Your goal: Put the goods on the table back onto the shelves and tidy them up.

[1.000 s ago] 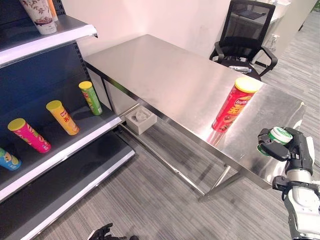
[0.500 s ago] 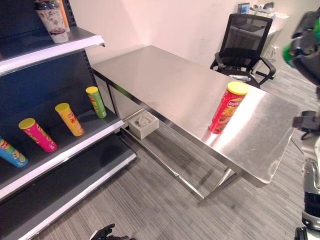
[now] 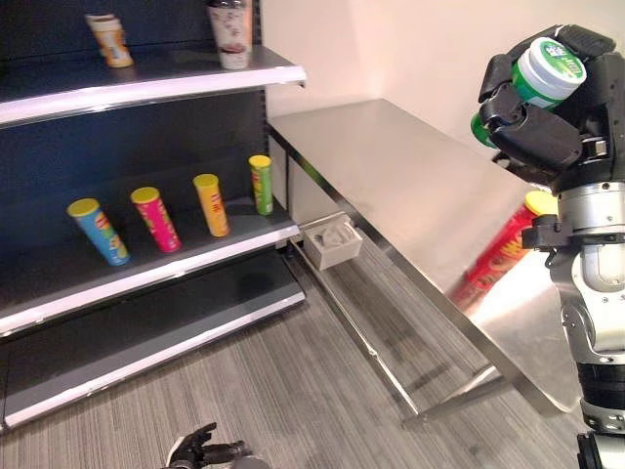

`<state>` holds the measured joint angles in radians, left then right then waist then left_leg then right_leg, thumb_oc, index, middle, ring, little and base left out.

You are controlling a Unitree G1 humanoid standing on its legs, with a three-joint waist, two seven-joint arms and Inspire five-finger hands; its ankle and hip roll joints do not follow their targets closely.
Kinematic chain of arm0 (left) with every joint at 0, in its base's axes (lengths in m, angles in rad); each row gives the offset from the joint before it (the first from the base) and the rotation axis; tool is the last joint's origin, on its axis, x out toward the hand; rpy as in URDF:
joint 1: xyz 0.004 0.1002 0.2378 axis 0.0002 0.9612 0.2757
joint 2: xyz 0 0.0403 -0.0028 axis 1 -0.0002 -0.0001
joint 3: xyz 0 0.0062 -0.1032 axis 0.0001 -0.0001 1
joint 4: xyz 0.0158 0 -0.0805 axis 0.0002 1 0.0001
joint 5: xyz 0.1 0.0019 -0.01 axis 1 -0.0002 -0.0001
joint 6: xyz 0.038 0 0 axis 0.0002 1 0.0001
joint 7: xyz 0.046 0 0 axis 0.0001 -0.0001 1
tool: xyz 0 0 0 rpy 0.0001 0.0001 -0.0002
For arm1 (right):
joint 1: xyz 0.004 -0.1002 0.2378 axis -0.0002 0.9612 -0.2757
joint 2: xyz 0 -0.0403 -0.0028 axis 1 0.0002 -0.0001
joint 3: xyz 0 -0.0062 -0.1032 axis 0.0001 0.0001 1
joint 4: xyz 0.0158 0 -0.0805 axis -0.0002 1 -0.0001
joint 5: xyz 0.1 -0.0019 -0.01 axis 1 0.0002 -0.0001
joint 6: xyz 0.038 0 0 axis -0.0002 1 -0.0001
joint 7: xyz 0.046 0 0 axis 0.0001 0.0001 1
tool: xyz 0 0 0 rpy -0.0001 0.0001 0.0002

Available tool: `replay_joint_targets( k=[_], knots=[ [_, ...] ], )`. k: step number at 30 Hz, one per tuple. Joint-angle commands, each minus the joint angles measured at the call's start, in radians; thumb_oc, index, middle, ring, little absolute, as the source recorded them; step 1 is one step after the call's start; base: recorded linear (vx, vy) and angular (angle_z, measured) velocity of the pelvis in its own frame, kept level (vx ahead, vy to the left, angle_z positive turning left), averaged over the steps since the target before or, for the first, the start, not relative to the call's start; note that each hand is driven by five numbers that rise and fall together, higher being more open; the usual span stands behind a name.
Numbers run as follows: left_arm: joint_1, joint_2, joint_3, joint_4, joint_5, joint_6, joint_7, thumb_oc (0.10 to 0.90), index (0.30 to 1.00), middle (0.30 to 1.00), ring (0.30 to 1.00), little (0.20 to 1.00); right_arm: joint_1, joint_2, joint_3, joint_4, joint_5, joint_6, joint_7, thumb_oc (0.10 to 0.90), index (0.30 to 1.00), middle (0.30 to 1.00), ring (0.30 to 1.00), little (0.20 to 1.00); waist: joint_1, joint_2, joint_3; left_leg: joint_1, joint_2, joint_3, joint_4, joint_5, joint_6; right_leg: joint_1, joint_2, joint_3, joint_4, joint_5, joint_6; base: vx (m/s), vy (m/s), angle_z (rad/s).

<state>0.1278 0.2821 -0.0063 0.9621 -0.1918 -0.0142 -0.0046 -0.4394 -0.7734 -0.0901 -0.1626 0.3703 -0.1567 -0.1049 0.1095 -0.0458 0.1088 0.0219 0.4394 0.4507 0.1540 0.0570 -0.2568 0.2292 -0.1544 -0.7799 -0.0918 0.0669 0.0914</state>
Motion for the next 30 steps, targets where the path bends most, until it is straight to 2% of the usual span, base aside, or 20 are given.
replay_joint_targets(
  k=[1, 4, 5, 7, 8, 10, 11, 12, 14, 16, 17, 18, 19, 20, 21, 23, 24, 26, 28, 30],
  knots=[
    [0.003, 0.043, -0.079, -0.051, 0.013, -0.018, 0.021, 0.8, 0.9, 0.9, 0.9, 0.9, -0.111, -0.072, -0.058, -0.009, -0.004, -0.045, -0.012, 0.4, 0.3, 0.3, 0.3, 0.3, 0.028, 0.014, -0.063, 0.088, -0.055, -0.041, -0.14, 0.193, 0.036, -0.022, -0.036, 0.07, 0.012, -0.006, 0.06, 0.01, 0.158, 0.66],
    [0.003, 0.043, -0.079, -0.051, 0.013, -0.018, 0.021, 0.8, 0.9, 0.9, 0.9, 0.9, -0.111, -0.072, -0.058, -0.009, -0.004, -0.045, -0.012, 0.4, 0.3, 0.3, 0.3, 0.3, 0.028, 0.014, -0.063, 0.088, -0.055, -0.041, -0.14, 0.193, 0.036, -0.022, -0.036, 0.07, 0.012, -0.006, 0.06, 0.01, 0.065, 0.29],
    [-0.004, 0.044, -0.08, -0.05, 0.013, -0.013, 0.02, 0.8, 0.9, 0.9, 0.9, 0.9, -0.102, -0.086, -0.071, 0.001, -0.016, -0.032, -0.014, 0.4, 0.3, 0.3, 0.3, 0.3, 0.006, 0.025, -0.077, 0.101, -0.074, -0.004, -0.202, 0.162, 0.04, -0.021, -0.056, 0.055, 0.016, 0.016, 0.068, 0.04, 0.22, 0.14],
    [-0.007, 0.043, -0.085, -0.053, 0.017, -0.014, 0.021, 0.8, 0.9, 0.9, 0.9, 0.9, -0.096, -0.09, -0.072, 0.007, -0.019, -0.028, -0.012, 0.4, 0.3, 0.3, 0.3, 0.3, 0.004, 0.025, -0.078, 0.104, -0.097, 0.011, -0.228, 0.145, 0.054, -0.015, -0.08, 0.038, 0.018, 0.037, 0.082, 0.05, 0.428, 0.62],
    [-0.02, 0.055, -0.087, -0.049, 0.023, -0.012, 0.021, 0.8, 0.9, 0.9, 0.9, 0.9, -0.089, -0.095, -0.075, 0.02, -0.052, -0.008, -0.014, 0.4, 0.3, 0.3, 0.3, 0.3, 0.011, 0.018, -0.08, 0.09, -0.166, -0.004, -0.24, 0.075, 0.094, -0.014, -0.157, 0.009, 0.06, 0.064, 0.113, 0.06, 0.507, 0.74],
    [-0.02, 0.057, -0.087, -0.048, 0.023, -0.012, 0.021, 0.8, 0.9, 0.9, 0.9, 0.9, -0.087, -0.093, -0.076, 0.019, -0.052, -0.008, -0.014, 0.4, 0.3, 0.3, 0.3, 0.3, 0.008, 0.013, -0.081, 0.088, -0.173, -0.007, -0.24, 0.074, 0.098, -0.015, -0.167, 0.006, 0.065, 0.064, 0.118, 0.1, 0.473, 0.67],
    [-0.013, 0.079, -0.081, -0.066, 0.014, -0.012, 0.026, 0.8, 0.9, 0.9, 0.9, 0.9, -0.106, -0.08, -0.043, 0.041, -0.116, 0.017, -0.023, 0.4, 0.3, 0.3, 0.3, 0.3, 0.03, -0.006, -0.058, 0.093, -0.283, -0.033, -0.241, -0.01, 0.167, -0.031, -0.298, -0.007, 0.224, 0.134, 0.156, 0.14, 0.562, 0.54],
    [-0.012, 0.081, -0.077, -0.068, 0.014, -0.01, 0.025, 0.8, 0.9, 0.9, 0.9, 0.9, -0.11, -0.076, -0.04, 0.042, -0.118, 0.017, -0.025, 0.4, 0.3, 0.3, 0.3, 0.3, 0.025, -0.017, -0.056, 0.092, -0.3, -0.033, -0.241, -0.013, 0.177, -0.037, -0.321, -0.006, 0.242, 0.13, 0.159, 0.17, 0.624, 0.46],
    [-0.008, 0.088, -0.076, -0.067, 0.021, -0.008, 0.025, 0.8, 0.9, 0.9, 0.9, 0.9, -0.118, -0.078, -0.037, 0.054, -0.139, 0.027, -0.033, 0.4, 0.3, 0.3, 0.3, 0.3, 0.024, -0.02, -0.043, 0.102, -0.337, -0.039, -0.241, -0.036, 0.202, -0.044, -0.375, 0.002, 0.318, 0.183, 0.168, 0.06, 0.205, 0.77],
    [-0.008, 0.088, -0.076, -0.067, 0.021, -0.008, 0.025, 0.8, 0.9, 0.9, 0.9, 0.9, -0.119, -0.078, -0.036, 0.054, -0.139, 0.027, -0.033, 0.4, 0.3, 0.3, 0.3, 0.3, 0.024, -0.022, -0.041, 0.103, -0.341, -0.039, -0.241, -0.036, 0.204, -0.046, -0.38, 0.004, 0.323, 0.181, 0.169, 0.04, 0.139, 0.06],
    [-0.002, 0.104, -0.079, -0.077, 0.025, -0.007, 0.025, 0.8, 0.9, 0.9, 0.9, 0.9, -0.112, -0.071, -0.037, 0.056, -0.136, 0.025, -0.035, 0.4, 0.3, 0.3, 0.3, 0.3, 0.007, -0.017, -0.018, 0.11, -0.357, -0.052, -0.241, -0.045, 0.221, -0.08, -0.396, 0.054, 0.418, 0.228, 0.17, 0.05, 0.151, -0.19],
    [-0.002, 0.104, -0.078, -0.078, 0.025, -0.007, 0.025, 0.8, 0.9, 0.9, 0.9, 0.9, -0.112, -0.071, -0.037, 0.056, -0.136, 0.025, -0.035, 0.4, 0.3, 0.3, 0.3, 0.3, 0.007, -0.019, -0.018, 0.11, -0.359, -0.051, -0.241, -0.045, 0.222, -0.082, -0.399, 0.056, 0.421, 0.227, 0.17, 0.05, 0.151, 0.4],
    [-0.002, 0.104, -0.078, -0.078, 0.025, -0.006, 0.025, 0.8, 0.9, 0.9, 0.9, 0.9, -0.112, -0.071, -0.037, 0.056, -0.136, 0.025, -0.035, 0.4, 0.3, 0.3, 0.3, 0.3, 0.008, -0.02, -0.019, 0.109, -0.36, -0.051, -0.241, -0.046, 0.222, -0.084, -0.4, 0.058, 0.423, 0.226, 0.17, 0.04, 0.097, 0.51],
    [0.0, 0.117, -0.08, -0.085, 0.025, -0.003, 0.022, 0.8, 0.9, 0.9, 0.9, 0.9, -0.099, -0.079, -0.05, 0.058, -0.135, 0.03, -0.028, 0.4, 0.3, 0.3, 0.3, 0.3, -0.027, -0.016, -0.007, 0.111, -0.364, -0.082, -0.241, -0.058, 0.231, -0.154, -0.326, 0.194, 0.445, 0.176, 0.163, 0.08, 0.151, 0.4],
    [0.004, 0.115, -0.082, -0.087, 0.02, -0.001, 0.019, 0.8, 0.9, 0.9, 0.9, 0.9, -0.087, -0.089, -0.06, 0.058, -0.129, 0.03, -0.024, 0.4, 0.3, 0.3, 0.3, 0.3, -0.032, -0.013, -0.014, 0.11, -0.369, -0.084, -0.241, -0.065, 0.23, -0.216, -0.274, 0.282, 0.433, 0.128, 0.15, 0.08, 0.151, 0.25],
    [0.004, 0.115, -0.083, -0.087, 0.02, 0.0, 0.019, 0.8, 0.9, 0.9, 0.9, 0.9, -0.086, -0.089, -0.06, 0.058, -0.129, 0.03, -0.024, 0.4, 0.3, 0.3, 0.3, 0.3, -0.029, -0.013, -0.016, 0.109, -0.369, -0.082, -0.241, -0.065, 0.23, -0.22, -0.274, 0.285, 0.435, 0.128, 0.15, 0.12, -0.006, 0.28],
    [0.018, 0.095, -0.079, -0.072, 0.031, 0.007, 0.006, 0.8, 0.9, 0.9, 0.9, 0.9, -0.084, -0.102, -0.089, 0.065, -0.098, 0.014, -0.038, 0.4, 0.3, 0.3, 0.3, 0.3, -0.021, -0.034, 0.003, 0.126, -0.388, -0.127, -0.241, -0.067, 0.213, -0.288, -0.164, 0.264, 0.147, 0.175, 0.144, 0.23, -0.073, 0.41],
    [0.016, 0.095, -0.091, -0.087, 0.045, 0.006, 0.001, 0.8, 0.9, 0.9, 0.9, 0.9, -0.091, -0.123, -0.094, 0.059, -0.1, 0.016, -0.043, 0.4, 0.3, 0.3, 0.3, 0.3, -0.048, -0.035, 0.005, 0.142, -0.399, -0.171, -0.241, -0.079, 0.215, -0.316, -0.124, 0.367, 0.122, 0.183, 0.145, 0.21, -0.023, 0.46],
    [0.016, 0.094, -0.091, -0.088, 0.045, 0.007, 0.001, 0.8, 0.9, 0.9, 0.9, 0.9, -0.092, -0.124, -0.094, 0.059, -0.1, 0.016, -0.043, 0.4, 0.3, 0.3, 0.3, 0.3, -0.048, -0.034, 0.006, 0.143, -0.398, -0.171, -0.241, -0.08, 0.215, -0.315, -0.124, 0.367, 0.123, 0.182, 0.145, 0.07, -0.015, 1.06],
    [0.022, 0.08, -0.096, -0.087, 0.035, 0.003, 0.007, 0.8, 0.9, 0.9, 0.9, 0.9, -0.127, -0.119, -0.077, 0.07, -0.077, 0.009, -0.048, 0.4, 0.3, 0.3, 0.3, 0.3, -0.028, -0.043, -0.01, 0.154, -0.403, -0.176, -0.241, -0.087, 0.21, -0.25, -0.108, 0.331, 0.06, 0.18, 0.139, 0.13, -0.095, 0.84]
  ],
)
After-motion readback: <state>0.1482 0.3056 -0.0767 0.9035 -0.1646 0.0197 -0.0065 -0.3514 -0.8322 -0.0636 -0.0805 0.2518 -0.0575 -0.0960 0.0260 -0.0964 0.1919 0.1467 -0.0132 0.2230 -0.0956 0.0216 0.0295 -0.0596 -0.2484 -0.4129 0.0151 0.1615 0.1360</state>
